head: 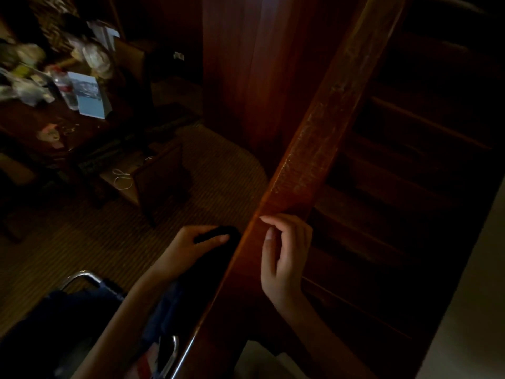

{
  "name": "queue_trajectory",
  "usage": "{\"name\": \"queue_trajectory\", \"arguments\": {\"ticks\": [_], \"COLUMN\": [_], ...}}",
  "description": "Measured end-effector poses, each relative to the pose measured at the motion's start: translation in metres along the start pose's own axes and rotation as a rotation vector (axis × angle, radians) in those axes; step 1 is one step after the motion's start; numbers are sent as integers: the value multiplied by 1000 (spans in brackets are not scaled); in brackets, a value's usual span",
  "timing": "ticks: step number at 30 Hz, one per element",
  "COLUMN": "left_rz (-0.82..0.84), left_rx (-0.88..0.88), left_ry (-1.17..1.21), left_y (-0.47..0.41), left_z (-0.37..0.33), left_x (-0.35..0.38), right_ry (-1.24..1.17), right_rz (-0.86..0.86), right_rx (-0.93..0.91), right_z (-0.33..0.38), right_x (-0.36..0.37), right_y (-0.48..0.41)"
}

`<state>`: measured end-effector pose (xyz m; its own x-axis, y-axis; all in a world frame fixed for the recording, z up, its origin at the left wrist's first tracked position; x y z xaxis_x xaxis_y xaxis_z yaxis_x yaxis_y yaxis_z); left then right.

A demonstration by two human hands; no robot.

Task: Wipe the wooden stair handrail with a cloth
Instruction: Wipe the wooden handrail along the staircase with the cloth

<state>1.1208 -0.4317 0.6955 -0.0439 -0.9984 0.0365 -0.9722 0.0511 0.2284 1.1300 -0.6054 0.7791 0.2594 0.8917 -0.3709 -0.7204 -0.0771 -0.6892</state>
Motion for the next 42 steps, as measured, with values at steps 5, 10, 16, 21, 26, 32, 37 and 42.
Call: {"name": "queue_trajectory", "arguments": {"ticks": [5,10,16,21,26,32,37,42], "left_rz": [-11,-146,-198,-162,102,127,-175,-321], "left_rx": [108,325,418,377,114,34,179,317], "left_ry": [-8,-63,-96,-20,-145,-271,-143,-128], "left_y": [-30,-89,-129,-99,-63,-60,-101,-114], "left_z": [-20,-83,-132,-103,-49,-45,-102,-132], "left_x": [18,33,37,40,18,12,27,35], "right_ry": [17,31,39,46,46,48,42,19], "right_rz": [-9,-2,17,11,12,1,10,6], "right_rx": [10,19,49,27,2,9,66,60], "right_z": [-1,-1,-2,-2,0,-2,-4,-1], "right_x": [-1,-3,-2,-2,1,1,0,-2], "right_y": [0,-2,-2,-1,0,1,0,-2]}}
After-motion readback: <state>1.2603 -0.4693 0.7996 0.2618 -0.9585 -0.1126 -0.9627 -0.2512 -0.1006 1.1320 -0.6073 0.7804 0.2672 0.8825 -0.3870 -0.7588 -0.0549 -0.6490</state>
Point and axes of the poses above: each hand's wrist, its own y-axis away from the middle knuckle, its own x-axis out of the palm, z = x × y, the point moved 9 cm from there along -y, towards the middle knuckle, and after that the axes turned 2 degrees about -y, right-handed, at the moved point
